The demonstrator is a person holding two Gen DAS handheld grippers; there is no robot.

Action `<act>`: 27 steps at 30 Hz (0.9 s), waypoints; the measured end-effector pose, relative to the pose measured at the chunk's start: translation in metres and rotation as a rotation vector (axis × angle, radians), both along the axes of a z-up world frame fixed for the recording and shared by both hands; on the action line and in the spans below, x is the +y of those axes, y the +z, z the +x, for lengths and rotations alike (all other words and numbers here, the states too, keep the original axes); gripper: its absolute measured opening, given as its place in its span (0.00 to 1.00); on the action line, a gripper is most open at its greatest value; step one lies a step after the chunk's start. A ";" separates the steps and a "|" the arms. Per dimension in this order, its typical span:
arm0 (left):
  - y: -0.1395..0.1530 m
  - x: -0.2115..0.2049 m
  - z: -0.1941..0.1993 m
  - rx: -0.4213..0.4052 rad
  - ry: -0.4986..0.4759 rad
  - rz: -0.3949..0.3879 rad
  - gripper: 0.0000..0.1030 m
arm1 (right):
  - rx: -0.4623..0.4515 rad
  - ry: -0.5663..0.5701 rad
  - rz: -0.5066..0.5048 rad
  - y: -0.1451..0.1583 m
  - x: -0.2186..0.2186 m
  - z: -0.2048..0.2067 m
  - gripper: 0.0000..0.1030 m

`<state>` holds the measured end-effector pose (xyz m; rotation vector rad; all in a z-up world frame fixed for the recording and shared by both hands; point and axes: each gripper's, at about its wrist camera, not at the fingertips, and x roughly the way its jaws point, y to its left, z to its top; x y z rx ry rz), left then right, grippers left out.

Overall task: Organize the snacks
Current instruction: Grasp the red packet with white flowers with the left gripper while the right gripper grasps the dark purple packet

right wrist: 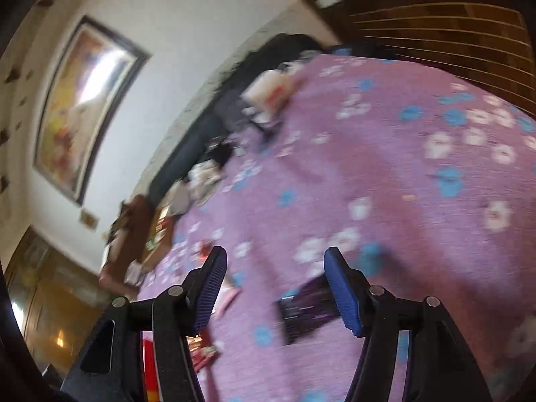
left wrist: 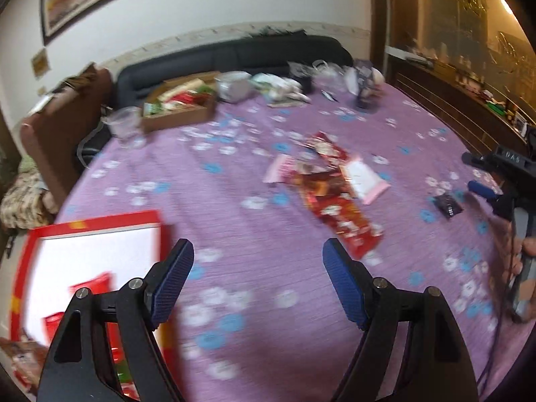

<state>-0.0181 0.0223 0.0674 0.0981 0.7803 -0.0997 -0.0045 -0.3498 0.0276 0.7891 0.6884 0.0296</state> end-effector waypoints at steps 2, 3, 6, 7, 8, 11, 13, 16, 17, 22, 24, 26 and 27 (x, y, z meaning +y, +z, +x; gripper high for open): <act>-0.007 -0.015 0.012 0.043 -0.012 -0.021 0.77 | 0.030 0.022 -0.010 -0.004 -0.002 0.004 0.62; -0.011 -0.020 0.016 0.060 -0.013 -0.029 0.77 | 0.046 0.040 -0.013 -0.006 0.000 0.007 0.62; -0.021 -0.034 0.028 0.104 -0.012 -0.043 0.77 | 0.098 0.092 -0.048 -0.011 0.012 0.015 0.62; -0.024 -0.037 0.030 0.116 -0.008 -0.044 0.77 | 0.118 0.112 -0.072 -0.013 0.018 0.019 0.62; -0.026 -0.040 0.033 0.125 -0.009 -0.049 0.77 | 0.137 0.131 -0.104 -0.015 0.028 0.022 0.62; -0.031 -0.051 0.040 0.145 -0.008 -0.049 0.77 | 0.162 0.153 -0.232 -0.015 0.045 0.025 0.62; -0.034 -0.057 0.046 0.155 -0.008 -0.048 0.77 | 0.169 0.156 -0.305 -0.016 0.054 0.027 0.62; -0.040 -0.066 0.054 0.184 -0.007 -0.053 0.77 | 0.181 0.161 -0.445 -0.018 0.072 0.028 0.60; -0.043 -0.068 0.056 0.196 -0.011 -0.063 0.77 | 0.185 0.163 -0.488 -0.018 0.077 0.026 0.58; -0.056 -0.075 0.063 0.204 -0.003 -0.084 0.76 | 0.200 0.152 -0.642 -0.021 0.092 0.026 0.47; -0.058 -0.075 0.063 0.179 0.003 -0.069 0.61 | 0.198 0.150 -0.646 -0.020 0.092 0.025 0.38; -0.058 -0.075 0.063 0.160 -0.002 -0.043 0.45 | 0.194 0.142 -0.626 -0.019 0.089 0.022 0.35; -0.057 -0.073 0.064 0.157 -0.005 -0.048 0.34 | 0.192 0.140 -0.619 -0.019 0.088 0.022 0.27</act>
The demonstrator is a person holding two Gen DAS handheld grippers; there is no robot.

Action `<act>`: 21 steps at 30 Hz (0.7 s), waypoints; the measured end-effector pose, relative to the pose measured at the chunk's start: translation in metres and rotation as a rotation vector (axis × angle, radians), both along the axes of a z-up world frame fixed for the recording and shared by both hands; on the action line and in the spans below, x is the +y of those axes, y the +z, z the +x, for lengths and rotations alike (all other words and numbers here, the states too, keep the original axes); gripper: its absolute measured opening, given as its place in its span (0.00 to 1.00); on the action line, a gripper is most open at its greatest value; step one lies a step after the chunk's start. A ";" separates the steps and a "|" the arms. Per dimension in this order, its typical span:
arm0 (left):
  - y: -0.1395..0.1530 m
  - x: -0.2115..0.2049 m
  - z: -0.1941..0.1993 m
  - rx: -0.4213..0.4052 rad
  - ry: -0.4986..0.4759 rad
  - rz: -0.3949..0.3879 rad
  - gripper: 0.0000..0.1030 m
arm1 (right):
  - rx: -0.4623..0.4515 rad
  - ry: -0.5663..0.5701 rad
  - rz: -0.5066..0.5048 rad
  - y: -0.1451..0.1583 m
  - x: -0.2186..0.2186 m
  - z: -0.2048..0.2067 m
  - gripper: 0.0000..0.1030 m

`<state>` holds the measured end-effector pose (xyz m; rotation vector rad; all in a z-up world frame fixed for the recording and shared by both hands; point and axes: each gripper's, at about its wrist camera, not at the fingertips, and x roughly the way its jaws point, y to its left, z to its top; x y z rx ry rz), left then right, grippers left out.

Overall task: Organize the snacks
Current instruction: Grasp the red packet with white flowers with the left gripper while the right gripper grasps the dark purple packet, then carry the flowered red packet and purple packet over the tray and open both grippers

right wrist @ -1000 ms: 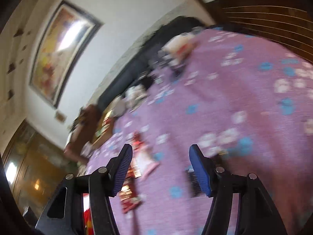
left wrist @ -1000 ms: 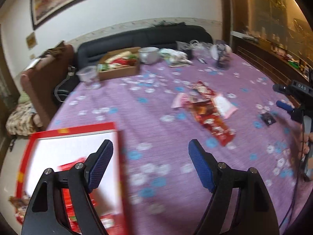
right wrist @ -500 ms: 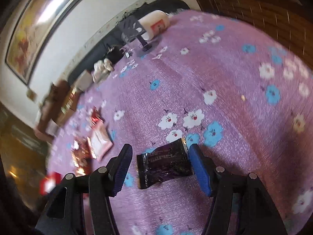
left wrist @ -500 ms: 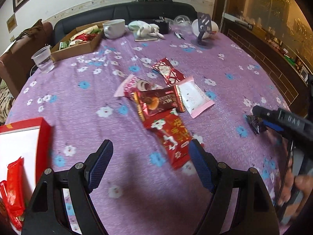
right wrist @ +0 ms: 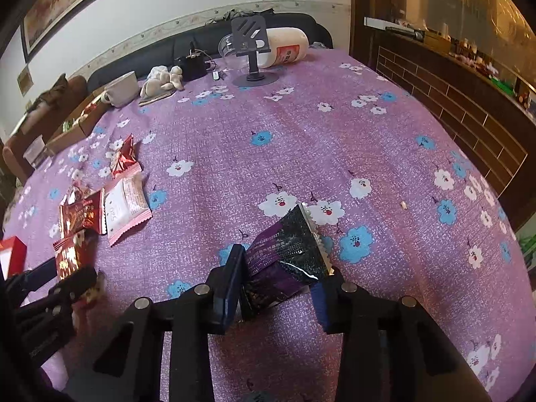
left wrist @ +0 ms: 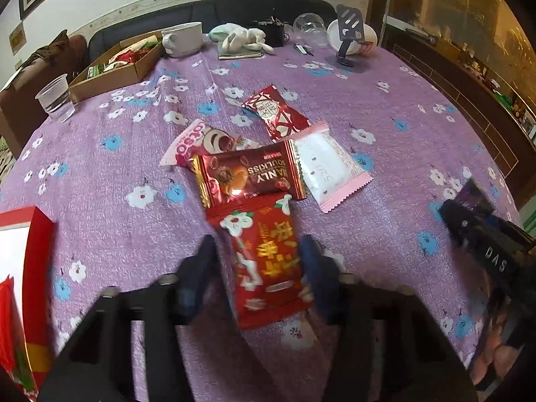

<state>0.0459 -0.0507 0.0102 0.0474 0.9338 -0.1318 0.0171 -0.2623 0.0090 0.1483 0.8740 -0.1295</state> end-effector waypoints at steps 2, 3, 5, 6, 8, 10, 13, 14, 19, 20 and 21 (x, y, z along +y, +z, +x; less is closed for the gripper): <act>0.001 0.006 0.000 0.000 -0.012 -0.022 0.32 | -0.008 0.014 0.045 0.001 -0.002 0.000 0.25; 0.000 0.007 0.000 -0.001 -0.019 -0.021 0.31 | -0.012 0.024 0.066 0.002 -0.002 0.000 0.23; 0.001 0.010 -0.004 -0.007 -0.027 -0.009 0.30 | -0.016 0.043 0.107 0.002 -0.002 0.001 0.22; 0.002 0.013 -0.006 -0.011 -0.027 -0.011 0.30 | -0.022 0.057 0.157 0.002 -0.004 0.001 0.22; 0.007 0.020 -0.013 -0.024 -0.030 -0.025 0.29 | -0.037 0.083 0.269 0.003 -0.010 0.001 0.22; 0.012 0.027 -0.025 -0.037 -0.033 -0.021 0.29 | -0.049 0.114 0.372 0.003 -0.014 0.002 0.21; 0.022 0.039 -0.048 -0.058 -0.046 -0.026 0.29 | -0.030 0.160 0.573 -0.005 -0.020 0.007 0.21; 0.025 0.044 -0.056 -0.066 -0.046 -0.033 0.29 | -0.027 0.163 0.594 -0.006 -0.021 0.007 0.21; 0.036 0.069 -0.099 -0.106 -0.043 -0.050 0.29 | -0.072 0.202 0.631 -0.001 -0.015 0.006 0.21; 0.037 0.073 -0.106 -0.112 -0.041 -0.053 0.29 | -0.091 0.208 0.606 0.003 -0.011 0.004 0.21; 0.039 0.078 -0.114 -0.119 -0.040 -0.055 0.29 | -0.111 0.212 0.581 0.007 -0.008 0.003 0.21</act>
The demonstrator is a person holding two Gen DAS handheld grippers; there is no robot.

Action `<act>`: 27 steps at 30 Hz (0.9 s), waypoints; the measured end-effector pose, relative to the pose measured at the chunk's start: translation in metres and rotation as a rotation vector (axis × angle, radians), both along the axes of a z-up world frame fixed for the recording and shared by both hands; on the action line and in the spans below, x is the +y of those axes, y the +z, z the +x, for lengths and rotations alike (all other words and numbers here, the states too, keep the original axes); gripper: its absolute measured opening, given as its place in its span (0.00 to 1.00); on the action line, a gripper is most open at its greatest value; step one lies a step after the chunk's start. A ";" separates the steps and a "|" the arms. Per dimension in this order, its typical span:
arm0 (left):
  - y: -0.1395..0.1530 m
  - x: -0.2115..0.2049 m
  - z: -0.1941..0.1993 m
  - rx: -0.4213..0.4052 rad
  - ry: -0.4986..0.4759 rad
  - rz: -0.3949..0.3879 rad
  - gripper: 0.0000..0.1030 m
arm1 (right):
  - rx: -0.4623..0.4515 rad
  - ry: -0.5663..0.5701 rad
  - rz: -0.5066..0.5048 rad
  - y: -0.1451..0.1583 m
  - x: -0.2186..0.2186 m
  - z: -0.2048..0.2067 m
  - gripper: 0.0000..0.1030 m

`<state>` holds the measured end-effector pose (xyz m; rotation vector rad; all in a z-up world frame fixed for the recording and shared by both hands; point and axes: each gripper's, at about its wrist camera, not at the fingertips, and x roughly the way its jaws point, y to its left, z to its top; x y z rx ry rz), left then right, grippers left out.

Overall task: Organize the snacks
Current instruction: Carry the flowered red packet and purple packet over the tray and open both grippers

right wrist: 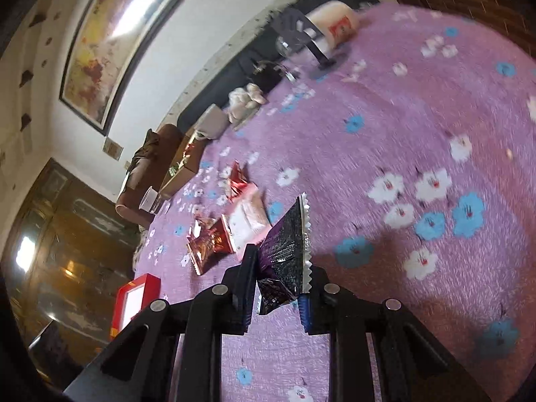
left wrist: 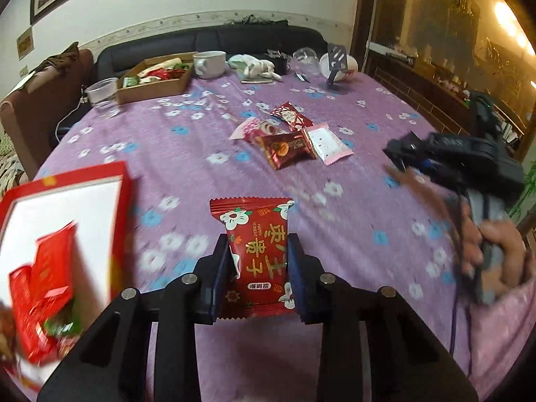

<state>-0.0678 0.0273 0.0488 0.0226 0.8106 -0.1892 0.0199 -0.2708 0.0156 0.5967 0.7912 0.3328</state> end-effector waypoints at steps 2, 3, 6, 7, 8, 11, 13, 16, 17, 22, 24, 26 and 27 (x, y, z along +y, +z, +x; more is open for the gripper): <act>0.003 0.010 -0.015 -0.008 -0.003 -0.012 0.29 | -0.038 -0.002 -0.029 0.006 0.006 -0.002 0.21; 0.005 0.016 -0.023 -0.011 -0.004 -0.021 0.29 | -0.057 -0.002 -0.042 0.010 0.009 -0.004 0.21; 0.010 0.029 -0.038 -0.029 -0.001 -0.022 0.29 | -0.081 -0.012 -0.097 0.018 0.021 -0.007 0.21; 0.012 0.035 -0.043 -0.035 0.002 -0.024 0.29 | -0.084 -0.008 -0.107 0.021 0.028 -0.011 0.21; 0.015 0.041 -0.046 -0.041 0.008 -0.029 0.29 | -0.088 0.004 -0.107 0.024 0.036 -0.014 0.21; 0.023 0.061 -0.055 -0.076 0.041 -0.042 0.29 | -0.103 0.076 -0.112 0.035 0.076 -0.027 0.21; 0.028 0.078 -0.057 -0.098 0.070 -0.055 0.29 | -0.118 0.139 -0.133 0.043 0.108 -0.032 0.21; 0.034 0.103 -0.062 -0.126 0.121 -0.069 0.29 | -0.132 0.235 -0.151 0.054 0.161 -0.038 0.21; 0.035 0.114 -0.064 -0.134 0.146 -0.075 0.29 | -0.137 0.269 -0.145 0.056 0.178 -0.040 0.21; 0.030 0.163 -0.069 -0.148 0.257 -0.091 0.29 | -0.179 0.398 -0.141 0.061 0.255 -0.056 0.20; 0.028 0.179 -0.070 -0.149 0.297 -0.099 0.29 | -0.203 0.433 -0.134 0.060 0.275 -0.064 0.20; 0.026 0.195 -0.071 -0.157 0.335 -0.104 0.29 | -0.238 0.465 -0.117 0.059 0.294 -0.072 0.20; 0.025 0.201 -0.071 -0.164 0.354 -0.103 0.29 | -0.257 0.477 -0.104 0.058 0.299 -0.076 0.20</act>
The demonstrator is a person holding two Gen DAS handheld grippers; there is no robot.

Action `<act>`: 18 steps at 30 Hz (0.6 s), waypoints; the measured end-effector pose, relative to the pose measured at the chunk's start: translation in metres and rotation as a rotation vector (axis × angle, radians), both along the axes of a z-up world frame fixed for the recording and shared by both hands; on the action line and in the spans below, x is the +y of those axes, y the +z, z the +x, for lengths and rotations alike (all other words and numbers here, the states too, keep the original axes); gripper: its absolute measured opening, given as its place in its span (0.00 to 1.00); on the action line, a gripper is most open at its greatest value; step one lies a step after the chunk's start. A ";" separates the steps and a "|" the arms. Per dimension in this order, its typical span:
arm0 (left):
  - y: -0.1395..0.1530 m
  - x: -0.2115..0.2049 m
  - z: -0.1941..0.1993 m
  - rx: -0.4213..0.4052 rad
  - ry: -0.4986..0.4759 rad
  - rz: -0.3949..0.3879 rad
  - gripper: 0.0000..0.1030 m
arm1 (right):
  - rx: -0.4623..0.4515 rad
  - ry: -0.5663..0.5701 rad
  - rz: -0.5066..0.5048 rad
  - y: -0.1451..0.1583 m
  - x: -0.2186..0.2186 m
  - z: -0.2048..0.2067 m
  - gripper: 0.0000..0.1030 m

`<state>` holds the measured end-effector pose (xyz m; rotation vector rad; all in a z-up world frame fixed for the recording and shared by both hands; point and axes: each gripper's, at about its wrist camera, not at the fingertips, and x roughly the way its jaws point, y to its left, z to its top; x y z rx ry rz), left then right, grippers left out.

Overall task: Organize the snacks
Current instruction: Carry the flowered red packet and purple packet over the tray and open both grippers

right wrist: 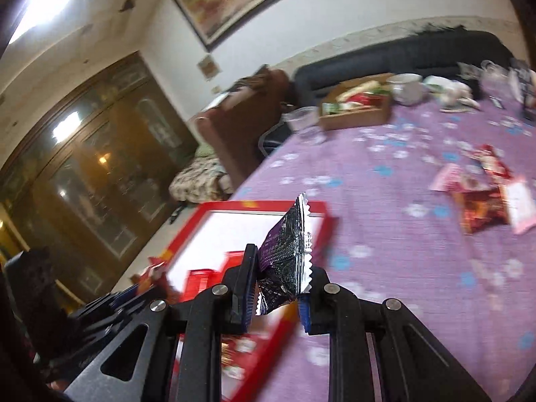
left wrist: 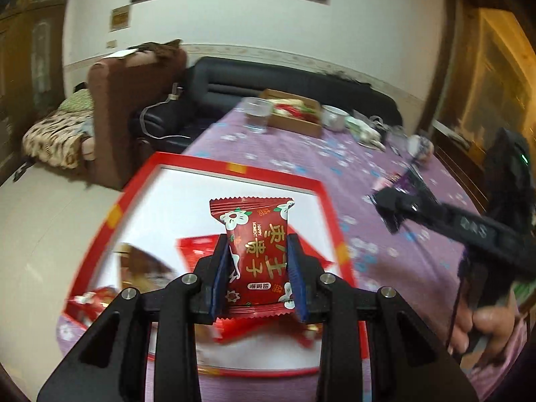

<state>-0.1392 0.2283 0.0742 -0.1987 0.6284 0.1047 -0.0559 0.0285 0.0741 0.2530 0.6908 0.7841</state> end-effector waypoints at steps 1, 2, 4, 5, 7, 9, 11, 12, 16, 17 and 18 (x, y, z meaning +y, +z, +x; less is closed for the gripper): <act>0.000 0.004 0.000 -0.005 0.013 0.003 0.29 | -0.011 0.017 0.021 -0.002 0.005 -0.004 0.20; -0.001 0.008 0.000 -0.010 0.028 0.008 0.29 | -0.017 0.033 0.041 -0.004 0.010 -0.007 0.21; -0.003 0.015 0.001 -0.019 0.053 0.021 0.29 | -0.009 0.052 0.062 -0.010 0.020 -0.010 0.21; -0.005 0.017 0.002 -0.020 0.062 0.026 0.29 | 0.004 0.064 0.066 -0.014 0.025 -0.009 0.21; -0.007 0.022 0.001 -0.022 0.075 0.036 0.29 | 0.026 0.086 0.065 -0.021 0.035 -0.008 0.21; -0.009 0.023 0.001 -0.026 0.085 0.056 0.29 | 0.026 0.103 0.067 -0.025 0.043 -0.010 0.22; -0.010 0.027 0.001 -0.027 0.087 0.063 0.29 | 0.015 0.121 0.076 -0.027 0.050 -0.014 0.22; -0.011 0.028 0.002 -0.027 0.088 0.063 0.29 | 0.007 0.130 0.082 -0.028 0.052 -0.016 0.22; -0.012 0.030 0.003 -0.031 0.095 0.082 0.29 | -0.023 0.155 0.102 -0.029 0.055 -0.023 0.22; -0.013 0.030 0.005 -0.028 0.095 0.083 0.30 | -0.026 0.160 0.107 -0.030 0.054 -0.025 0.22; -0.014 0.030 0.007 -0.025 0.096 0.083 0.30 | -0.025 0.161 0.108 -0.030 0.053 -0.024 0.22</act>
